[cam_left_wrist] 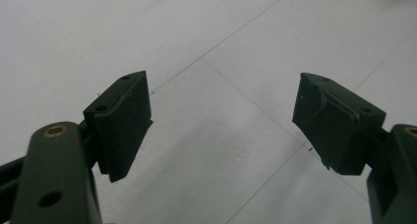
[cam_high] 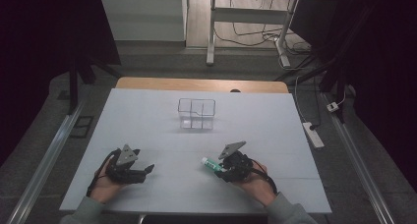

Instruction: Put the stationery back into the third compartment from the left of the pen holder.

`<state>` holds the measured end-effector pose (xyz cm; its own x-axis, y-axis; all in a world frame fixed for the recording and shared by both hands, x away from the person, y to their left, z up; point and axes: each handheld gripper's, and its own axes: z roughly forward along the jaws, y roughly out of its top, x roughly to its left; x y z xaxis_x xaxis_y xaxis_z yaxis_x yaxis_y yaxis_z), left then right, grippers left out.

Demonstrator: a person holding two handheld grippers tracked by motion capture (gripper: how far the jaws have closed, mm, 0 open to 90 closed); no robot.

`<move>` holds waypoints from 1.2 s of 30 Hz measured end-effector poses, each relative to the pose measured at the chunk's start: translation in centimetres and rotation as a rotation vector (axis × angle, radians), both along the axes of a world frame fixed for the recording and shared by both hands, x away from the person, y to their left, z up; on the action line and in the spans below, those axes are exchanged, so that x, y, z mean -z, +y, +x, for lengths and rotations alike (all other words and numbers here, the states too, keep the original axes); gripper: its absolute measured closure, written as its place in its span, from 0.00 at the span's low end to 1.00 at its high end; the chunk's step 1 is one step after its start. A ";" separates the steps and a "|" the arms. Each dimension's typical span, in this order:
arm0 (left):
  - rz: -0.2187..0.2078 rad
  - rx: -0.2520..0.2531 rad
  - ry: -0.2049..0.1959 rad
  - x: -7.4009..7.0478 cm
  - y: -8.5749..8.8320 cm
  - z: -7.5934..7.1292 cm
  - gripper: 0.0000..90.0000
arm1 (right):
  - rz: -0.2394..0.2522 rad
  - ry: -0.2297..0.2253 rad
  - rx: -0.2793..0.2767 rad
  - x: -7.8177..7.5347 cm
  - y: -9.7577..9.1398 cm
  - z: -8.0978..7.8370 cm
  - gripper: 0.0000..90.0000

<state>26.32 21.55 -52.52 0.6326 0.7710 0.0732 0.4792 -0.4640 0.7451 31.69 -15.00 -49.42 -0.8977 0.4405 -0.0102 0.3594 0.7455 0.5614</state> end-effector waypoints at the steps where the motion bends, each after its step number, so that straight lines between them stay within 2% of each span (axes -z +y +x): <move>1: 0.000 0.006 -0.006 -0.1 -0.2 -0.1 0.25 | 0.009 0.004 0.006 -0.1 -0.2 0.1 0.73; 8: 0.006 0.058 -0.052 -1.2 -1.5 -0.3 0.25 | 0.050 0.023 0.011 -0.4 -0.8 0.6 0.73; 12: 0.002 0.105 -0.062 -1.9 -2.5 -0.3 0.25 | 0.066 0.027 0.005 -0.6 -0.9 0.7 0.73; 26: 0.086 0.256 -0.098 -3.2 -7.3 0.6 0.26 | 0.083 0.052 -0.024 -0.6 -0.6 1.0 0.73; 29: 0.081 0.301 -0.101 -3.5 -8.4 0.8 0.26 | 0.088 0.051 -0.032 -0.6 -0.4 1.0 0.73; 36: 0.125 0.370 -0.110 -3.8 -10.5 1.3 0.24 | 0.102 0.075 -0.041 -0.6 -0.4 1.0 0.73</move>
